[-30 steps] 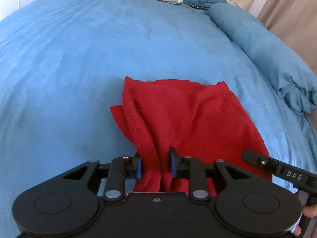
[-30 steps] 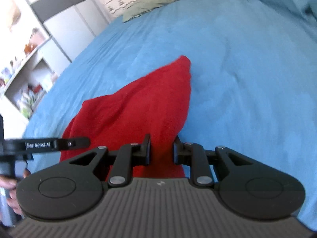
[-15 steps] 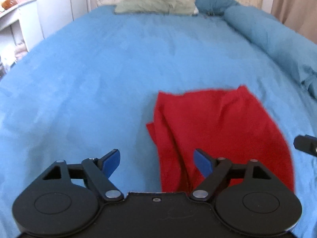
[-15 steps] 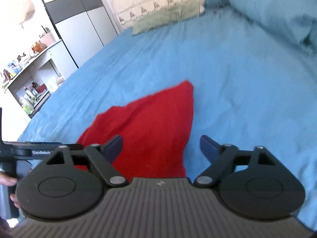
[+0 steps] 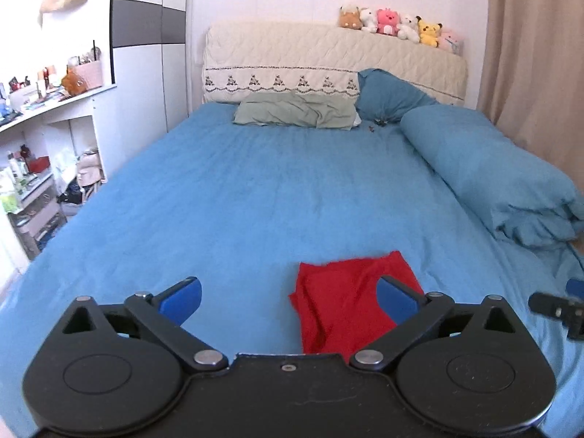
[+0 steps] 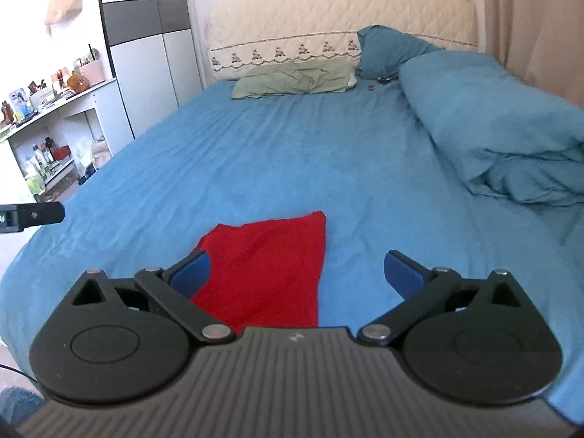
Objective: Fold small clothes
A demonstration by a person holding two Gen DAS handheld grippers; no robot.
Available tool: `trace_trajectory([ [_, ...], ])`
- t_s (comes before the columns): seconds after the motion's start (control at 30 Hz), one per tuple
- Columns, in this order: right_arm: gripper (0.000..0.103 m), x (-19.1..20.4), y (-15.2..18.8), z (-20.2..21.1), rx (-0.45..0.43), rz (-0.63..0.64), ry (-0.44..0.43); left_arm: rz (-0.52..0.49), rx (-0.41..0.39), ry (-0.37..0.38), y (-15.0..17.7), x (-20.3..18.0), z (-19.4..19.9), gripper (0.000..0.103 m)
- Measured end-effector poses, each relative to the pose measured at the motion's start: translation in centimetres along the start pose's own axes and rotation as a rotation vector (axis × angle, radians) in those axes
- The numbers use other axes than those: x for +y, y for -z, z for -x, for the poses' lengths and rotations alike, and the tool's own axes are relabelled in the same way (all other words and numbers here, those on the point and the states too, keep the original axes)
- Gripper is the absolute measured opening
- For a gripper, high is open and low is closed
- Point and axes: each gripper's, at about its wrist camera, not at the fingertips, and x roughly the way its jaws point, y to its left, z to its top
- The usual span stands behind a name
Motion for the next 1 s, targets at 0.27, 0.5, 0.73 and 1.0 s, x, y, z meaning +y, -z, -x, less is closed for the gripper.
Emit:
trace_trajectory([
  [0.27, 0.103, 3.7, 3.2, 7.9, 0.053, 0.047, 0.115, -0.035, 0.066, -0.04, 5.9, -1.3, 5.3, 0.103],
  [0.5, 0.103, 5.2, 7.1, 10.9, 0.103, 0.048, 0.144, -0.058, 0.08, -0.044, 9.2, -2.2, 8.0, 0.103],
  [0.73, 0.103, 5.4, 10.0, 11.4, 0.156, 0.056, 0.163, -0.07, 0.088, -0.046, 11.3, -2.8, 8.9, 0.103],
  [1.0, 0.103, 5.0, 10.7, 11.7, 0.177, 0.03, 0.163, -0.091, 0.075, -0.034, 11.6, -3.4, 9.2, 0.103],
])
